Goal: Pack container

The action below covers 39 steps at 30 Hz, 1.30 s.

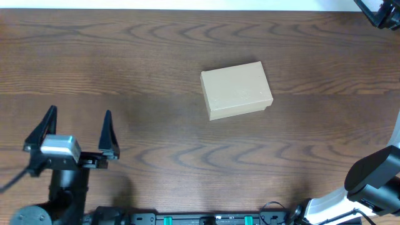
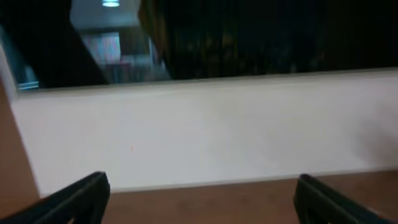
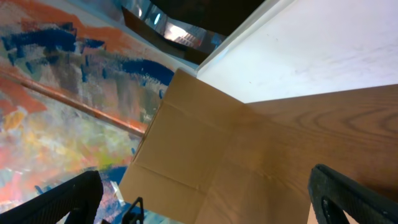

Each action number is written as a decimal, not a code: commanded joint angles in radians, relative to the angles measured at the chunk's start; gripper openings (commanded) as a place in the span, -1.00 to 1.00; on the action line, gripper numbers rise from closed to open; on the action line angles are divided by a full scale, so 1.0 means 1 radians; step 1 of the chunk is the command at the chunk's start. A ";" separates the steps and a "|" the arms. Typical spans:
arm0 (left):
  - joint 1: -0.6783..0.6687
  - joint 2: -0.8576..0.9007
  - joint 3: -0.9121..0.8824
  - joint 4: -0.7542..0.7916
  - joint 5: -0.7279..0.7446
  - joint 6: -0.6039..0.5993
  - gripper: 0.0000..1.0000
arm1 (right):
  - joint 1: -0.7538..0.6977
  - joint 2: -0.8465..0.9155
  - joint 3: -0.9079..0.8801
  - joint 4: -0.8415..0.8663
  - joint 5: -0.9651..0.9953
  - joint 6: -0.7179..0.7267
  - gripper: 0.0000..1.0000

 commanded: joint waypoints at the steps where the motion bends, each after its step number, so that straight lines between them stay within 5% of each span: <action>1: 0.007 -0.047 -0.081 0.130 0.036 0.027 0.91 | -0.004 -0.009 0.019 0.003 -0.011 -0.010 0.99; 11: 0.007 -0.116 -0.267 0.552 0.037 0.033 0.90 | -0.004 -0.009 0.019 0.003 -0.011 -0.010 0.99; 32: 0.008 -0.314 -0.565 0.686 -0.074 -0.049 0.91 | -0.004 -0.009 0.019 0.003 -0.011 -0.010 0.99; 39: 0.097 -0.314 -0.671 0.863 -0.092 -0.050 0.91 | -0.004 -0.009 0.019 0.003 -0.011 -0.010 0.98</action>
